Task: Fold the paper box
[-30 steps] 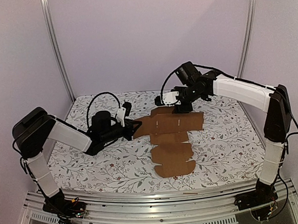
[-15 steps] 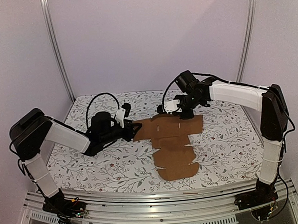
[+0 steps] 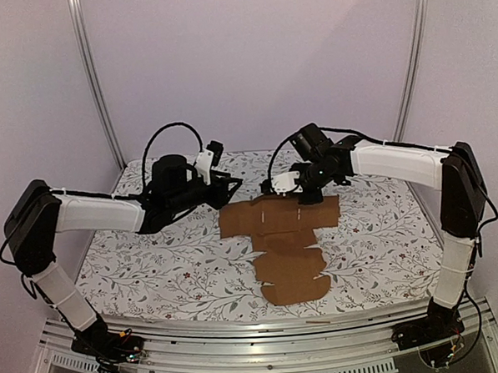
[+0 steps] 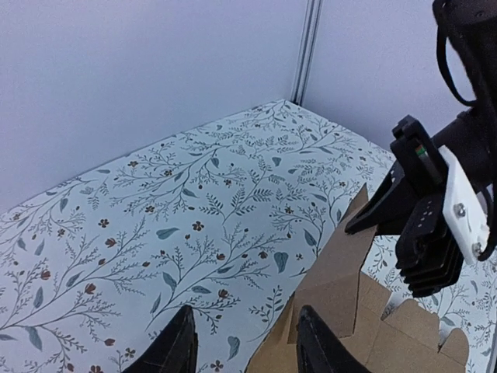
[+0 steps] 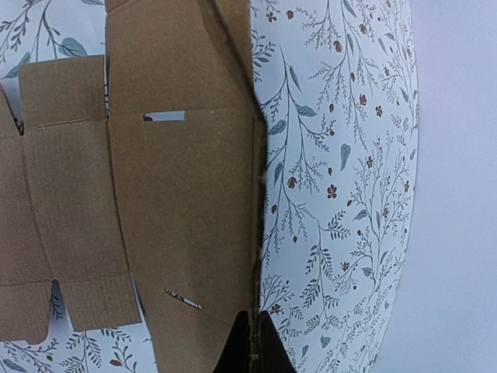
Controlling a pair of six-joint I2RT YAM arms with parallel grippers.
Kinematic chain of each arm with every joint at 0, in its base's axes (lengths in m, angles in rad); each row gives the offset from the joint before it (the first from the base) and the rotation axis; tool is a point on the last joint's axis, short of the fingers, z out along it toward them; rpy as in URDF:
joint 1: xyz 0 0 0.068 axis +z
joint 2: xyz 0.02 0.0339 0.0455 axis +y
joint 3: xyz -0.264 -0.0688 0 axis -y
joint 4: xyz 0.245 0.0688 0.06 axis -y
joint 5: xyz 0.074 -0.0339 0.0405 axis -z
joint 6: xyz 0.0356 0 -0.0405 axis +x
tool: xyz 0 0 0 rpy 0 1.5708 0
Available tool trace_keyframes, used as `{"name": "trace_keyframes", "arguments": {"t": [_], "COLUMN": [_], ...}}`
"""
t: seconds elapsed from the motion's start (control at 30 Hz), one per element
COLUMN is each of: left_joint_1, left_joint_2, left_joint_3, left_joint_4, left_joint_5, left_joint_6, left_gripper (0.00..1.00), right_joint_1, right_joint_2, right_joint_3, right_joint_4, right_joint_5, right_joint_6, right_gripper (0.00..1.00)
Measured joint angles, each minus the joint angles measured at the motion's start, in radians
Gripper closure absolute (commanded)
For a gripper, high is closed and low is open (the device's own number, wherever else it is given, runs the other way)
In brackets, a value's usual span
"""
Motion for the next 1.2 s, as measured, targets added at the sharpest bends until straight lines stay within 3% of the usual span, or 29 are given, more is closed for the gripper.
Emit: {"name": "trace_keyframes", "arguments": {"t": [0.23,0.7,0.83,1.03,1.2], "left_joint_1": [-0.001,-0.048,-0.050,-0.052,-0.052], "left_joint_2": [0.118,0.229,0.239,0.224,0.124], "left_joint_3": [0.069,0.176,0.180,0.103,-0.070], "left_joint_4": [-0.123,-0.134,-0.130,-0.090,-0.039], "left_joint_5": [0.048,0.040,0.024,-0.024,-0.074], "left_joint_6": [0.043,0.039,0.029,0.003,-0.058], "left_gripper": [0.57,0.57,0.57,0.55,0.54], "right_joint_1": [0.000,-0.011,0.001,0.060,0.080], "right_joint_2": [-0.002,-0.002,-0.025,-0.050,-0.050], "right_joint_3": [0.000,0.000,-0.069,-0.214,-0.243], "right_joint_4": [0.001,-0.019,0.060,0.237,0.337], "right_joint_5": [-0.001,0.011,0.055,0.147,0.189], "right_joint_6": [0.035,0.105,0.097,0.034,0.002], "right_gripper": [1.00,1.00,1.00,1.00,1.00]}}
